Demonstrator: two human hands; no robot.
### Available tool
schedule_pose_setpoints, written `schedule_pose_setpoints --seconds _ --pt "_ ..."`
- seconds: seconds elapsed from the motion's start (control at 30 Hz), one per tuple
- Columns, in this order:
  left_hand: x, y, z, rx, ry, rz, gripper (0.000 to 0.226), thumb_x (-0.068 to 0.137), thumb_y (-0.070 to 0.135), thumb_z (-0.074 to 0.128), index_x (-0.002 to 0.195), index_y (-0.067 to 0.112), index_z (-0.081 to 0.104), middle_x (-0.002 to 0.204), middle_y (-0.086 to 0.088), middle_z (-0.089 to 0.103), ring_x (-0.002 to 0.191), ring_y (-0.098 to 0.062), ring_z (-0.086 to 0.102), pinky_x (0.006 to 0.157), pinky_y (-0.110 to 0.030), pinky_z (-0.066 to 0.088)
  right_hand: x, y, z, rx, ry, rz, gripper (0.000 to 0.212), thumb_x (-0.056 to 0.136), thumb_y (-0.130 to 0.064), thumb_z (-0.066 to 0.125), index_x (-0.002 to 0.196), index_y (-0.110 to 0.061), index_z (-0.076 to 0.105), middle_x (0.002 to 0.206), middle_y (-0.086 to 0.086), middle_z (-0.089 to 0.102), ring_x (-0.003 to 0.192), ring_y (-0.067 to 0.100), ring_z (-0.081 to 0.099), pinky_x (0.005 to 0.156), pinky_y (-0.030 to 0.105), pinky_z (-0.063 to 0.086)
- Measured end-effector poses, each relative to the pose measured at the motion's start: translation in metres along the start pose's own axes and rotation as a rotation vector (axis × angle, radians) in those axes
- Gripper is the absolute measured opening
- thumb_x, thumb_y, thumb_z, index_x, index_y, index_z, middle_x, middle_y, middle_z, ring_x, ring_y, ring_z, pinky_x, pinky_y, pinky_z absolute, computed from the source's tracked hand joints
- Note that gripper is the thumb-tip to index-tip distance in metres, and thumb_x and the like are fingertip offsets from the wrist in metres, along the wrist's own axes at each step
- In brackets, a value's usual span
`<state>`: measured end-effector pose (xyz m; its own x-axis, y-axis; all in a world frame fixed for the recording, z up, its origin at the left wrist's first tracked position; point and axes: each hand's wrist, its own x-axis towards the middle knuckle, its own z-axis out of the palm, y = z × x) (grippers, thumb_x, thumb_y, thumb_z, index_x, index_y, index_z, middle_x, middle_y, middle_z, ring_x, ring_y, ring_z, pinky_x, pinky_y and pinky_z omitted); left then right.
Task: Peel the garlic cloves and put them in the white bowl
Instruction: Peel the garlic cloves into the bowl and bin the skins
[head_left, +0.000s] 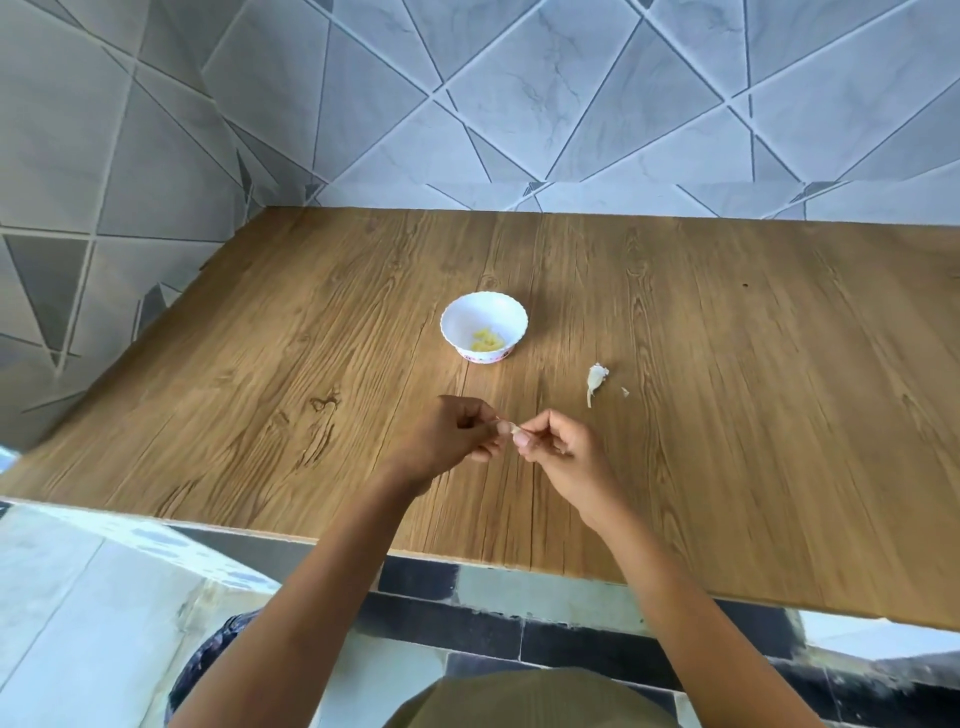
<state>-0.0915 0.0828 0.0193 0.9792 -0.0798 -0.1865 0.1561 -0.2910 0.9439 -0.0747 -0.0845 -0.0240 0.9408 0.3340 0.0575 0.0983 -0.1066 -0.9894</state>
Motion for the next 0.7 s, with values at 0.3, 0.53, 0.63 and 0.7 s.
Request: schedule_pose_setpoints --seconds 0.3,0.53,0.63,0.7 --pt "0.000 -0.009 0.006 -0.290 -0.079 -0.238 0.019 0.091 0.004 0.057 0.072 0.009 0.058 0.063 -0.001 0.057 0.057 -0.008 0.052 0.052 -0.017 0.043 0.001 0.009 0.001 -0.596 0.102 -0.479 0.016 0.078 0.005 0.066 0.076 -0.008 0.057 0.075 -0.004 0.056 0.062 0.012 0.052 0.052 0.021 0.040" --pt "-0.004 -0.011 0.009 0.137 0.084 0.273 0.009 0.087 0.009 0.066 0.083 0.000 0.067 0.074 -0.001 0.065 0.065 -0.010 0.058 0.063 -0.021 0.046 0.001 -0.018 -0.011 0.465 -0.133 0.519 0.009 0.089 -0.003 0.058 0.083 -0.003 0.064 0.071 0.004 0.066 0.063 0.010 0.062 0.062 0.018 0.053" --pt "-0.001 -0.011 0.007 0.231 0.102 0.441 0.005 0.085 0.011 0.069 0.085 0.006 0.069 0.081 0.000 0.068 0.075 -0.013 0.065 0.069 -0.027 0.051 0.003 -0.026 -0.016 0.657 -0.178 0.659 0.011 0.090 -0.003 0.056 0.083 -0.002 0.065 0.067 0.003 0.065 0.058 0.008 0.061 0.055 0.016 0.052" --pt "0.000 -0.013 0.006 0.213 0.089 0.440 0.006 0.084 0.012 0.070 0.086 0.006 0.069 0.083 -0.001 0.069 0.078 -0.014 0.066 0.073 -0.027 0.053 0.002 -0.026 -0.016 0.707 -0.165 0.689 0.011 0.089 -0.003 0.057 0.082 -0.002 0.065 0.067 0.004 0.065 0.057 0.008 0.061 0.054 0.016 0.052"
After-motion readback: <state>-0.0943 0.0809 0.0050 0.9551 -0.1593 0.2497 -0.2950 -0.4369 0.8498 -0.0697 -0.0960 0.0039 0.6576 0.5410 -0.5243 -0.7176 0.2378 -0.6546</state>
